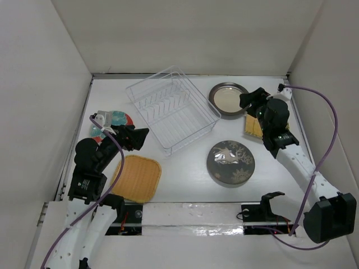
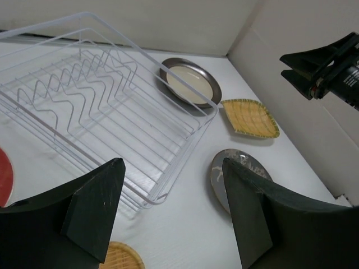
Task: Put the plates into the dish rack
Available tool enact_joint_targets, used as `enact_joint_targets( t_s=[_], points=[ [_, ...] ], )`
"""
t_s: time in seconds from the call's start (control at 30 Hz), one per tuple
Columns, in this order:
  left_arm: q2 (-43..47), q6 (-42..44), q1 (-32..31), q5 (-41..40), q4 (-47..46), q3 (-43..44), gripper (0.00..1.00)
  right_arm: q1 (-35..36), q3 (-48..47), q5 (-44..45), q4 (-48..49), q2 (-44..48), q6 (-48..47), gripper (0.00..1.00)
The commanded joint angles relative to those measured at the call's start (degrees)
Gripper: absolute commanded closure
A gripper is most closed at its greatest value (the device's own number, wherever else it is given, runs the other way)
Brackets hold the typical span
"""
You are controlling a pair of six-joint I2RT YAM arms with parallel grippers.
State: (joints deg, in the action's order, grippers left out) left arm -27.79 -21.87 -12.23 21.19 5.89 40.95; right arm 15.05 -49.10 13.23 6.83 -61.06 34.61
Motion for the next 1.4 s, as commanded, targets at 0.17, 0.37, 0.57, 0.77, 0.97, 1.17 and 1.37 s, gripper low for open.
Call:
enact_joint_targets(
  t_s=[0.17, 0.37, 0.57, 0.77, 0.97, 1.17, 1.37],
  points=[
    [-2.9, 3.1, -2.2, -2.3, -5.5, -3.5, 0.33, -4.0, 1.5, -0.7, 6.5, -9.0, 8.5, 0.81],
    [-3.0, 5.3, -4.9, -3.0, -5.5, -3.8, 0.88, -4.1, 2.0, 4.1, 12.0, -16.0, 14.9, 1.0],
    [-1.1, 6.1, -4.9, -5.5, -4.2, -4.4, 1.0, -2.7, -2.4, 7.8, 10.2, -25.1, 18.6, 0.89],
    [-1.1, 6.4, -7.3, -6.4, -4.0, -4.4, 0.79, -2.1, -6.4, 6.0, 6.8, -33.2, 23.9, 0.43],
    [-0.4, 6.5, -8.6, -8.1, -3.8, -4.5, 0.59, -2.1, -9.3, 6.2, 3.5, -38.9, 28.9, 0.37],
    [-0.5, 6.5, -9.2, -9.0, -3.6, -4.3, 0.58, -5.3, -13.0, 0.4, 2.5, -45.7, 33.5, 0.38],
    [-0.9, 6.6, -9.2, -9.8, -3.7, -4.3, 0.58, -5.8, -17.2, -1.4, 1.5, -50.8, 35.8, 0.42]
  ],
)
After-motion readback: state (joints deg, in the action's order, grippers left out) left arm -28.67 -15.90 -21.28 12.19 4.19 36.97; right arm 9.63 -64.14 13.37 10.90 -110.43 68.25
